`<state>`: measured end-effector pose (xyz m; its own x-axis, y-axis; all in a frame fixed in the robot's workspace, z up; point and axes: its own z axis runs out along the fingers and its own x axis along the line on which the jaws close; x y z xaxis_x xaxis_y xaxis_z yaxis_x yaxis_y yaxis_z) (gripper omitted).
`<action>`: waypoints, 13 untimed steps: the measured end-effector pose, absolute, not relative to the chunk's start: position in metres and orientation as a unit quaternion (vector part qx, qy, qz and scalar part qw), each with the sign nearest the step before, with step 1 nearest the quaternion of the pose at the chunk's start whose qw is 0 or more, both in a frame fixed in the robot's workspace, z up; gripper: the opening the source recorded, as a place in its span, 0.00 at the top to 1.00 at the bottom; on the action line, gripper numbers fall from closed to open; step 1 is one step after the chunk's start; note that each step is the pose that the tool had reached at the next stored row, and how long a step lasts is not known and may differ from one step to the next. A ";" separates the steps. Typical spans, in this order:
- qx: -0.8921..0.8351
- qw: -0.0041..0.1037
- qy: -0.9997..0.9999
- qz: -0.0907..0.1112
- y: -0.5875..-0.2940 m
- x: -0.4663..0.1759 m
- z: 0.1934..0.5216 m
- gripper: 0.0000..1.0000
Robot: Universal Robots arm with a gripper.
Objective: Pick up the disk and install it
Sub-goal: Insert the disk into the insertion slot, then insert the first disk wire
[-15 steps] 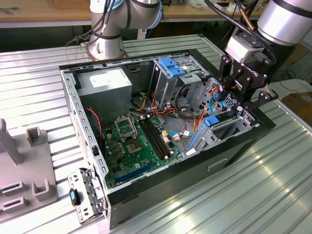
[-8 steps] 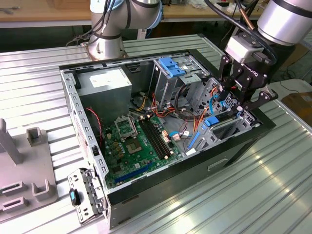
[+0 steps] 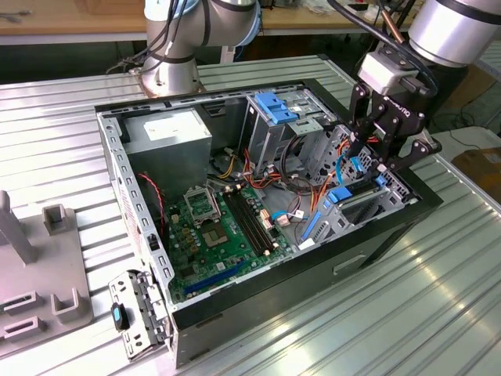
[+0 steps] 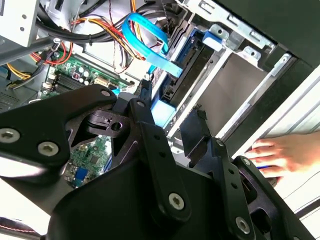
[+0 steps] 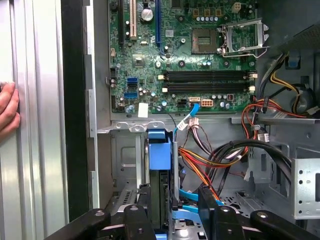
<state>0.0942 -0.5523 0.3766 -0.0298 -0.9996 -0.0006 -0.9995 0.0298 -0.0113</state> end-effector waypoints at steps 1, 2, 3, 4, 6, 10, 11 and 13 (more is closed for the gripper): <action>-0.696 0.004 0.718 -0.004 -0.552 0.094 0.376 0.50; -0.696 0.004 0.718 -0.004 -0.550 0.094 0.376 0.50; -0.696 0.004 0.718 -0.004 -0.548 0.094 0.376 0.50; -0.696 0.004 0.718 -0.004 -0.548 0.094 0.376 0.50; -0.696 0.004 0.718 -0.004 -0.548 0.094 0.376 0.50; -0.696 0.004 0.718 -0.004 -0.548 0.094 0.376 0.50; -0.696 0.004 0.718 -0.004 -0.548 0.094 0.376 0.50; -0.696 0.004 0.718 -0.004 -0.548 0.094 0.376 0.50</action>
